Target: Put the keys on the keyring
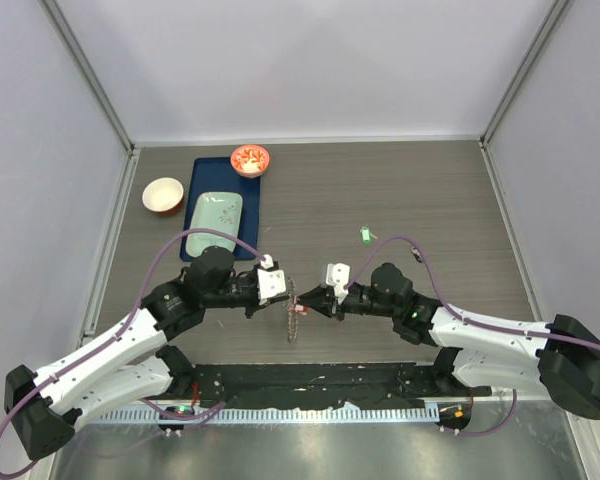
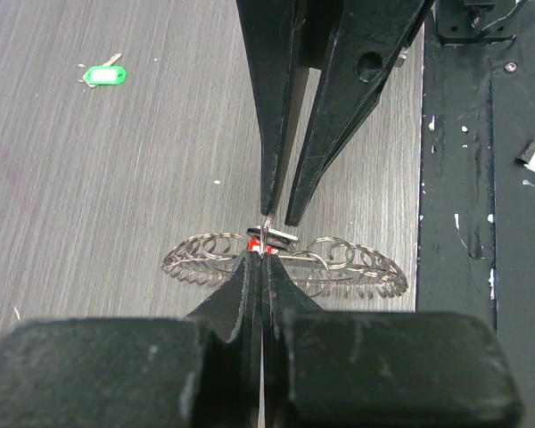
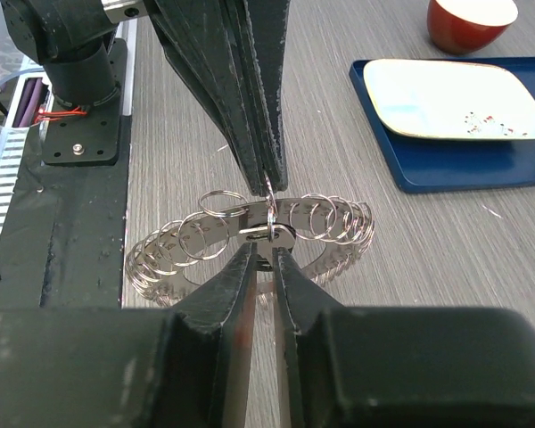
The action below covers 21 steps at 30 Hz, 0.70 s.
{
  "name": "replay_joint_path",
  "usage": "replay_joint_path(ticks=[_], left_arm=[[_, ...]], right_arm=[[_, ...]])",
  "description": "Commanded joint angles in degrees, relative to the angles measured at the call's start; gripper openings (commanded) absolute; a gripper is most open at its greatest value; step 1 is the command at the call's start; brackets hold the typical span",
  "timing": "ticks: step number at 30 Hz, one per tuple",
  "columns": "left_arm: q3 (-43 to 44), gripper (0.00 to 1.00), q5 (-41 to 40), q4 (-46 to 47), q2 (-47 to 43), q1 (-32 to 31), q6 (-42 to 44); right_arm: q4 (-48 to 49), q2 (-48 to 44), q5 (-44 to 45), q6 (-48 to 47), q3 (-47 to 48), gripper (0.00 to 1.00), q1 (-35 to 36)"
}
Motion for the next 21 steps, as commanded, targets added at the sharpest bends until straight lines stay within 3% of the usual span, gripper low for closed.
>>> replay_joint_path(ticks=[1, 13, 21], left_arm=[[0.3, 0.0, 0.7, 4.4, -0.9, 0.3, -0.2], [0.4, 0.0, 1.1, 4.2, -0.6, 0.3, -0.2], [0.5, 0.0, 1.4, 4.1, -0.4, 0.3, -0.2]], right_arm=[[4.8, 0.8, 0.6, 0.9, 1.3, 0.18, -0.1], [5.3, 0.7, 0.0, 1.1, 1.8, 0.15, -0.1], [4.5, 0.3, -0.1, 0.5, 2.5, 0.02, -0.1]])
